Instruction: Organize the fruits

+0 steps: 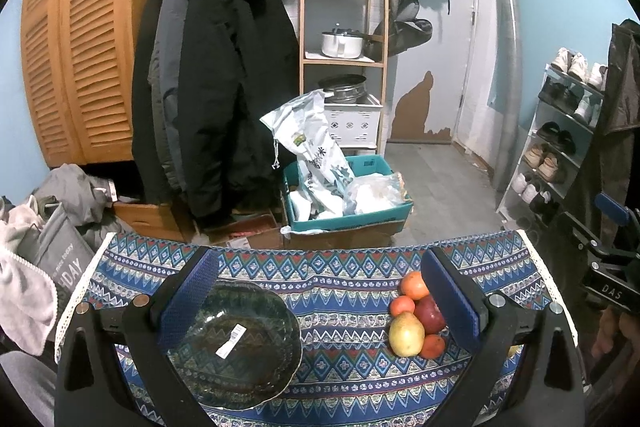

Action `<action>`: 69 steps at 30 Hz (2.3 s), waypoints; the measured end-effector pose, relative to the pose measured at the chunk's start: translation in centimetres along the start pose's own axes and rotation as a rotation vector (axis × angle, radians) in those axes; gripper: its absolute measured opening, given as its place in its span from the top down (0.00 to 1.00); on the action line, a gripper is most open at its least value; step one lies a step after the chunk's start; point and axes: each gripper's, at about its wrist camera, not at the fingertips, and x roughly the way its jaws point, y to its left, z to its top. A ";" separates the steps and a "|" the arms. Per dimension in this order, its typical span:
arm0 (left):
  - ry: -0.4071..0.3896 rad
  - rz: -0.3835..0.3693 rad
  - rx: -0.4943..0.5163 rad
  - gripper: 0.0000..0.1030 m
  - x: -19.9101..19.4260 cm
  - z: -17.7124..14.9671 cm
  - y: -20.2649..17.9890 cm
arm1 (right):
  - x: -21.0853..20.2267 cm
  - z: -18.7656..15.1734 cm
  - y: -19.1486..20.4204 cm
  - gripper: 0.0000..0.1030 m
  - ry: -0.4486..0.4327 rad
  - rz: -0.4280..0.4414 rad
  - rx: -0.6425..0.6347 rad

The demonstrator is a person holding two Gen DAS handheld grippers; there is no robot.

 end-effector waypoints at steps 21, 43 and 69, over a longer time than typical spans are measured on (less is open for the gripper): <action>-0.001 -0.011 0.017 0.01 0.1 -0.2 -0.6 | 0.0 0.0 -0.3 0.03 0.005 -0.004 -0.005; 0.172 -0.047 0.093 0.01 6.4 -3.5 -3.8 | 4.5 -3.3 -2.6 0.03 0.224 0.026 0.053; 0.498 -0.113 0.117 0.01 18.4 -10.2 -8.3 | 14.5 -12.5 -3.8 0.03 0.631 0.045 0.072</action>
